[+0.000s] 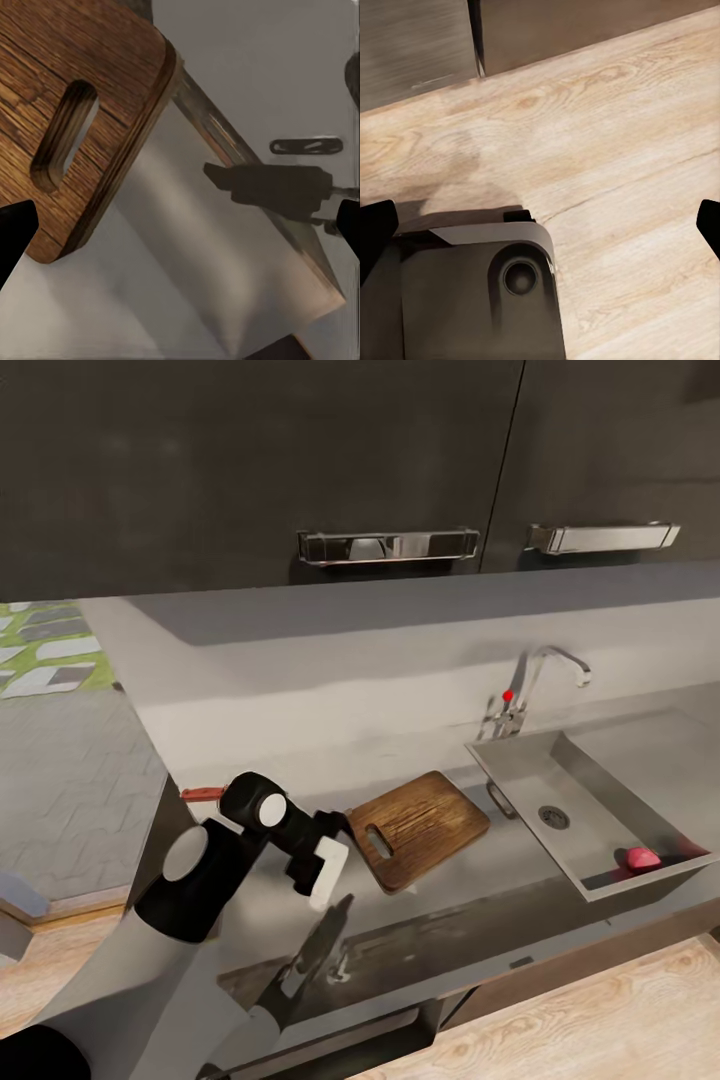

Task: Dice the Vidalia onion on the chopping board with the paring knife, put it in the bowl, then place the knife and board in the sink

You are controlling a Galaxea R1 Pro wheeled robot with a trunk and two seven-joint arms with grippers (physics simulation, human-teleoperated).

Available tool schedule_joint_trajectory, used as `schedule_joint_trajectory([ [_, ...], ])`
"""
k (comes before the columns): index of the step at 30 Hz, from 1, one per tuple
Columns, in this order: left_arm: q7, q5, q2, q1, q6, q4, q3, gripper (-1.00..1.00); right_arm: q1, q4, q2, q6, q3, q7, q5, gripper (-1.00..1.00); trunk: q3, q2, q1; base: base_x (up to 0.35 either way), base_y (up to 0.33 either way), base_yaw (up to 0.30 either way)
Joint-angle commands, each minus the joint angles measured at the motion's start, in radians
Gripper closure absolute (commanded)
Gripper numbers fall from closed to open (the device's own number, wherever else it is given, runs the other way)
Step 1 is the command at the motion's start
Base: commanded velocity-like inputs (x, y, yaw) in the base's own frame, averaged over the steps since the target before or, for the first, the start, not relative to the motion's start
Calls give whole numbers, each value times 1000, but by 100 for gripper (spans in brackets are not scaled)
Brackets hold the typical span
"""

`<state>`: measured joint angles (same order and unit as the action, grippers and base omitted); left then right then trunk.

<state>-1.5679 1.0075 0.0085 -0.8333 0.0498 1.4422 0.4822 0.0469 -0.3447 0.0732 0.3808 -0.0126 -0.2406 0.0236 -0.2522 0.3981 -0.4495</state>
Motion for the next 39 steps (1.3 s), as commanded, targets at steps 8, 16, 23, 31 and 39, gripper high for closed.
schedule_joint_trajectory([
  [8, -3, 7, 1, -1, 3, -1, 75, -100, 1, 0, 0, 3, -1, -3, 2, -100, -6, 2, -1, 0, 0, 0],
  [16, -3, 8, 4, -1, 0, 1, 157, -100, 1, 0, 0, 3, -1, -3, 2, -100, -11, 2, -1, 0, 0, 0],
  [23, -3, 8, 4, -1, -1, 0, 162, -100, 1, 1, 0, 3, -1, -3, 2, -100, -17, 2, -1, 0, 0, 0],
  [31, -3, 8, 5, -1, -1, 7, 162, -100, 1, 1, 0, 3, -1, -3, 2, -100, -27, 2, -1, 0, 0, 0],
  [39, -3, 7, 5, -1, 0, 5, 161, -100, 1, 1, 0, 3, -1, -3, 2, -100, -32, 2, -1, 0, 0, 0],
])
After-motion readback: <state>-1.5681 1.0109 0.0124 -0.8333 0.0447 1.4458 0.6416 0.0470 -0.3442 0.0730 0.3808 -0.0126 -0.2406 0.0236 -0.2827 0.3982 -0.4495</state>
